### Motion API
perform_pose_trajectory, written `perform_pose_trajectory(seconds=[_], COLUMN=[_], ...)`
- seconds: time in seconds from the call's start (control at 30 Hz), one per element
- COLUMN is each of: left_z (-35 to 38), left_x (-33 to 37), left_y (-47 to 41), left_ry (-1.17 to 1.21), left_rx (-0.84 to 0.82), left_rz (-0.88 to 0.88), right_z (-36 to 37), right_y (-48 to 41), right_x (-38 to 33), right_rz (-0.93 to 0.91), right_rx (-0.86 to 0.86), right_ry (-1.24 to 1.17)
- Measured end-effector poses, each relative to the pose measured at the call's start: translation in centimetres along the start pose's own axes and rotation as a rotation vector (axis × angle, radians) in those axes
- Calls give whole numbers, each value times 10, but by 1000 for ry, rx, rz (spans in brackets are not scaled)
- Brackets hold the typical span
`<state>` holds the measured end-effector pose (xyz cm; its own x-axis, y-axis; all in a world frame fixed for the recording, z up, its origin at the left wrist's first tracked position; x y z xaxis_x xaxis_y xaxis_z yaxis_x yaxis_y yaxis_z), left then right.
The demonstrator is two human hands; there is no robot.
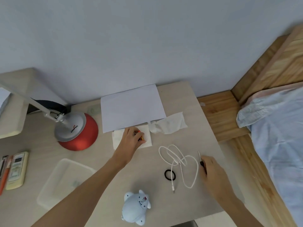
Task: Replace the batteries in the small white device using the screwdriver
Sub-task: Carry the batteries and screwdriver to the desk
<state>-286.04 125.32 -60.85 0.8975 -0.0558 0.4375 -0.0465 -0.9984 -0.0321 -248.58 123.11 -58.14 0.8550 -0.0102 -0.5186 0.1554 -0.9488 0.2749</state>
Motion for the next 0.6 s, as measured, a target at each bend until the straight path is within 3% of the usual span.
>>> perform_pose_trajectory(seconds=[0.6], left_z=[-8], left_x=[-5], left_y=[6], left_ry=[66], left_rx=[-39], left_rz=[-84], right_z=[17], right_y=[3], right_x=[5], right_rz=[-13], right_rx=[60], right_ry=[205])
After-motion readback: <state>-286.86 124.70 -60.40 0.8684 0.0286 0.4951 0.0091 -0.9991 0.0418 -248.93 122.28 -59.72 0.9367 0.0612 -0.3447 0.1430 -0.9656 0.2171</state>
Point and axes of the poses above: each hand's wrist, its own y-axis away from the middle knuckle, its own z-axis out of the palm, x = y × z, the point moved 1 cm from there along -y, towards the middle knuckle, and after that the axes turned 2 degrees about -y, right-handed, at the moved point
